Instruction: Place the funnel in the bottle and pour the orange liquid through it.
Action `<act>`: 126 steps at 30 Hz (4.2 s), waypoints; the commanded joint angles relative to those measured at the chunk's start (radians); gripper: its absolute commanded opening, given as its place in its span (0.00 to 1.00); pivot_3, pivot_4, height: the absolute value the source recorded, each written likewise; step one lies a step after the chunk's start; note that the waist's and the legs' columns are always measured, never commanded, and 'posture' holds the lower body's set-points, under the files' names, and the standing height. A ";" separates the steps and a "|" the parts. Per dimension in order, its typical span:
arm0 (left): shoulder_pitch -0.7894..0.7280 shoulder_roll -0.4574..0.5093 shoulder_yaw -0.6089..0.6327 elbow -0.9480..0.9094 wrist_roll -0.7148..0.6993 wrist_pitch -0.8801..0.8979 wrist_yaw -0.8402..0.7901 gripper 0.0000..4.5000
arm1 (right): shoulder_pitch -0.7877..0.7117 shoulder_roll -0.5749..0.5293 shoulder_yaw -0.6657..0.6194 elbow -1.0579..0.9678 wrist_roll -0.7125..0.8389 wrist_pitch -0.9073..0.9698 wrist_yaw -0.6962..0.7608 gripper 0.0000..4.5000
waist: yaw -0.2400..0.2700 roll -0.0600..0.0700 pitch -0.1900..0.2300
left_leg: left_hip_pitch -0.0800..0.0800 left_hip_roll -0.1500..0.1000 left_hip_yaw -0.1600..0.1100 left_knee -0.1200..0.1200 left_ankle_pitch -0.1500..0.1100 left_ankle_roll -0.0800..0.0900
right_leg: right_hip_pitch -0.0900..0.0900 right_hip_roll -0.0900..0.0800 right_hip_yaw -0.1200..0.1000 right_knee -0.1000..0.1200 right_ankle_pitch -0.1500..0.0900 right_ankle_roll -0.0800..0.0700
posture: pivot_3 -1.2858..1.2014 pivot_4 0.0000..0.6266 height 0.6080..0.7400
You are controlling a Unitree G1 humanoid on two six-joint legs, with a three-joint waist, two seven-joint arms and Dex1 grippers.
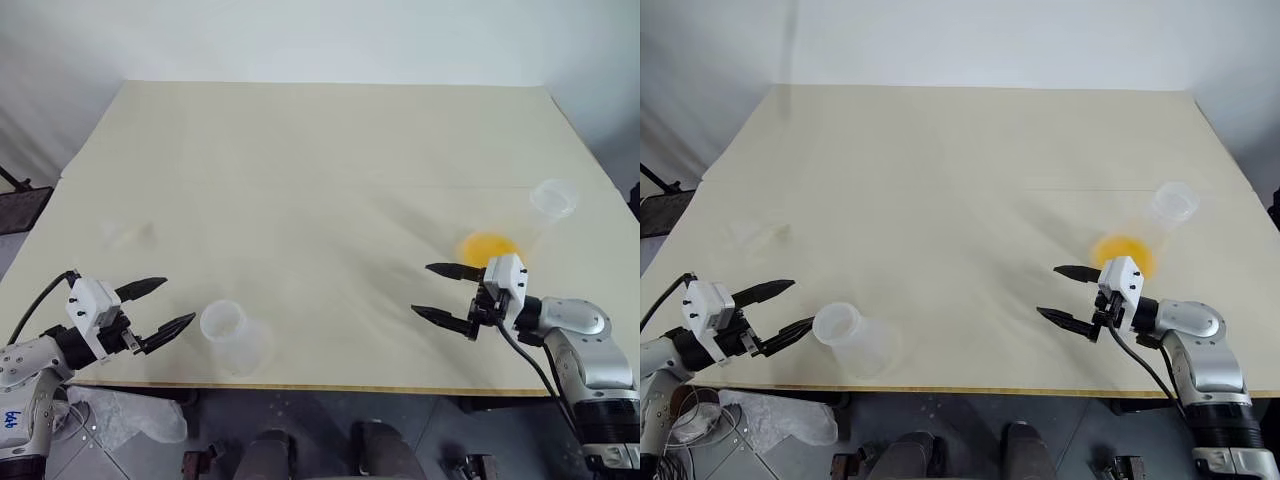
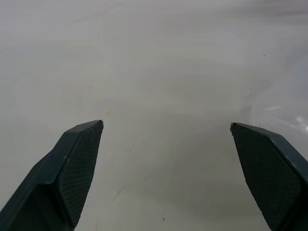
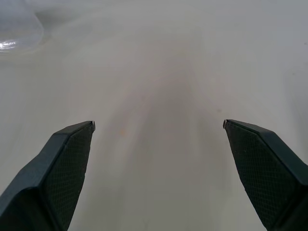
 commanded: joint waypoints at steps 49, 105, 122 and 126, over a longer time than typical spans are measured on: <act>0.143 0.018 0.020 -0.420 -0.203 0.144 -0.139 1.00 | -0.160 0.017 0.024 0.126 0.029 -0.049 0.173 1.00 | -0.021 0.001 0.002 | 0.000 0.001 0.000 0.000 -0.001 0.000 | 0.001 0.000 -0.001 -0.001 0.000 -0.001 | 0.52 0.24 1.00; -1.022 -0.589 -0.683 0.532 0.288 -0.062 -0.066 0.51 | 0.142 -0.028 -0.190 -0.216 0.147 0.106 -0.073 1.00 | 0.026 0.000 0.003 | -0.012 -0.002 -0.001 0.019 -0.001 0.002 | -0.005 0.003 -0.003 0.013 0.002 0.003 | 0.52 0.24 1.00; -1.023 -0.688 -0.669 0.595 0.317 -0.017 0.003 0.51 | 0.124 -0.042 -0.198 -0.221 0.160 0.122 -0.114 1.00 | 0.035 -0.001 0.003 | -0.012 -0.007 -0.001 0.020 0.001 0.005 | -0.004 0.002 -0.002 0.012 0.004 0.007 | 0.52 0.24 1.00; -0.968 -0.680 -0.657 0.534 0.300 0.019 0.001 0.51 | 0.116 -0.046 -0.199 -0.221 0.158 0.126 -0.119 1.00 | 0.034 -0.001 0.003 | -0.011 -0.007 -0.001 0.020 0.001 0.005 | -0.004 0.002 -0.002 0.012 0.004 0.007 | 0.52 0.24 1.00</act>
